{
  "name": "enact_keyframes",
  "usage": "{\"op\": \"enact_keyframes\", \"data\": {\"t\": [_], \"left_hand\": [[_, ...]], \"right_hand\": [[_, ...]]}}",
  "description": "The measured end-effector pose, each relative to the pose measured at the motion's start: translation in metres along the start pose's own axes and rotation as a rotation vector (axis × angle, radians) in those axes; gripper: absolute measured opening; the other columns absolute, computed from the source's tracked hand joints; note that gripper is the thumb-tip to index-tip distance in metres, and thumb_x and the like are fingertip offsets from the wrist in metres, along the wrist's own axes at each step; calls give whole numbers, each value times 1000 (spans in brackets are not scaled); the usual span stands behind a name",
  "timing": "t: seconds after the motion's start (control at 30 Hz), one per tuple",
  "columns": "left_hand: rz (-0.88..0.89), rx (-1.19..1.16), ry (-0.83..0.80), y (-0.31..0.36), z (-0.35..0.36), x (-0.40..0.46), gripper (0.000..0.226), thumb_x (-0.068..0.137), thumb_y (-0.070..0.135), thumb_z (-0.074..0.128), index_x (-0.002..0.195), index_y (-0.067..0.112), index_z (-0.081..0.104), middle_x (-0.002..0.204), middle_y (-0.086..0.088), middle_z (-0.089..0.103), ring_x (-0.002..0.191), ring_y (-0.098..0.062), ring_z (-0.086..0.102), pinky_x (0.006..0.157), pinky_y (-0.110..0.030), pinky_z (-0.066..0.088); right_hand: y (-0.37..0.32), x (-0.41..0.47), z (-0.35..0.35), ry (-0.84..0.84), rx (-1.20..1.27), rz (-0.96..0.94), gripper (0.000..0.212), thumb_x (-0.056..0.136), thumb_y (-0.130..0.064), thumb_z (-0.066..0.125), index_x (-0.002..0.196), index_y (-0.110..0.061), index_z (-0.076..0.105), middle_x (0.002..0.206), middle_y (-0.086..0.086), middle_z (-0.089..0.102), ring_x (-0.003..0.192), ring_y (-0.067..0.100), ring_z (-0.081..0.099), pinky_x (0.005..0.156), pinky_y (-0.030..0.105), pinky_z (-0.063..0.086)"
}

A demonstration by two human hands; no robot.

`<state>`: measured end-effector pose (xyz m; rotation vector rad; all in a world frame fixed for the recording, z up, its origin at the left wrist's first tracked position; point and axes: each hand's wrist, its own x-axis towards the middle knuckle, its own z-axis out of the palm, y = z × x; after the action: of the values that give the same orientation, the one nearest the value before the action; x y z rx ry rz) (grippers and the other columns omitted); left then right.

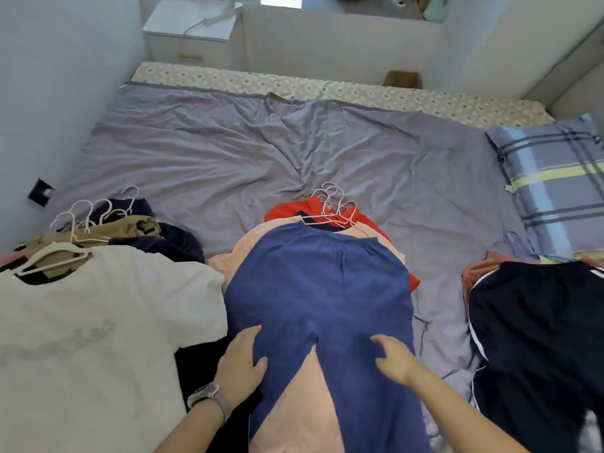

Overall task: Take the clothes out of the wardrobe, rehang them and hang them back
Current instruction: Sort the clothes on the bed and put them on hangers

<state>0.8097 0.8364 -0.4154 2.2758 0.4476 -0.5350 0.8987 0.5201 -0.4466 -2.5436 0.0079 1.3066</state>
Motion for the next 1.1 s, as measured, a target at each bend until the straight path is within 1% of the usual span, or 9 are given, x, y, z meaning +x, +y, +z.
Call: {"op": "enact_keyframes", "data": {"t": [0.17,0.3,0.43,0.5,0.6,0.73,0.8,0.97,1.1], "left_hand": [[-11,-35,-7,58,43,45,64,87,18,61,143,12,31,146,0,36,135,-15,34,111,-24,26],[-50,-69,98,82,47,92,64,86,14,63,142,10,33,145,-2,37,135,-17,34,111,-26,27],[-62,-94,162,89,52,114,62,86,14,63,141,14,35,141,3,40,132,-13,37,112,-27,27],[-75,-110,170,88,57,118,60,87,15,62,140,17,35,137,10,39,128,-6,37,113,-27,28],[-127,-113,173,84,67,117,60,89,12,59,142,16,32,132,15,32,123,1,31,107,-16,22],[-161,-123,163,79,80,114,56,90,10,57,140,16,33,133,13,34,124,1,31,105,-12,21],[-167,-136,150,78,87,113,54,90,8,56,139,14,35,135,10,36,129,-4,34,106,-14,22],[-188,-176,118,88,101,111,53,91,8,53,140,17,35,140,8,36,131,-5,33,109,-19,25],[-177,-200,128,99,106,107,49,90,8,54,136,17,41,137,7,41,128,-5,38,111,-27,30]], "right_hand": [[62,60,-57,70,-28,38,65,84,-12,55,144,-8,32,141,10,47,128,28,47,103,28,38],[64,124,-94,179,-9,-51,49,69,-27,52,117,-16,51,118,8,60,109,33,57,81,32,45],[38,191,-119,277,10,-127,83,75,-32,70,145,-12,30,144,10,43,130,31,42,104,42,42],[26,221,-134,331,152,-164,90,70,-31,77,145,-15,29,143,7,45,129,30,45,104,44,42],[21,259,-149,298,374,-43,97,70,-38,77,147,-16,23,142,9,47,128,33,46,103,47,41],[24,265,-135,468,312,-48,60,79,-40,69,129,-13,51,126,8,57,114,30,55,90,37,46],[24,262,-125,556,263,-102,61,80,-40,70,131,-13,51,124,7,51,114,27,53,91,36,46],[32,256,-105,522,85,-181,72,79,-47,69,137,-13,42,127,8,47,116,30,46,100,40,43],[23,228,-103,569,370,-137,30,86,-49,58,87,-19,60,83,-1,64,85,24,62,66,30,45]]}}
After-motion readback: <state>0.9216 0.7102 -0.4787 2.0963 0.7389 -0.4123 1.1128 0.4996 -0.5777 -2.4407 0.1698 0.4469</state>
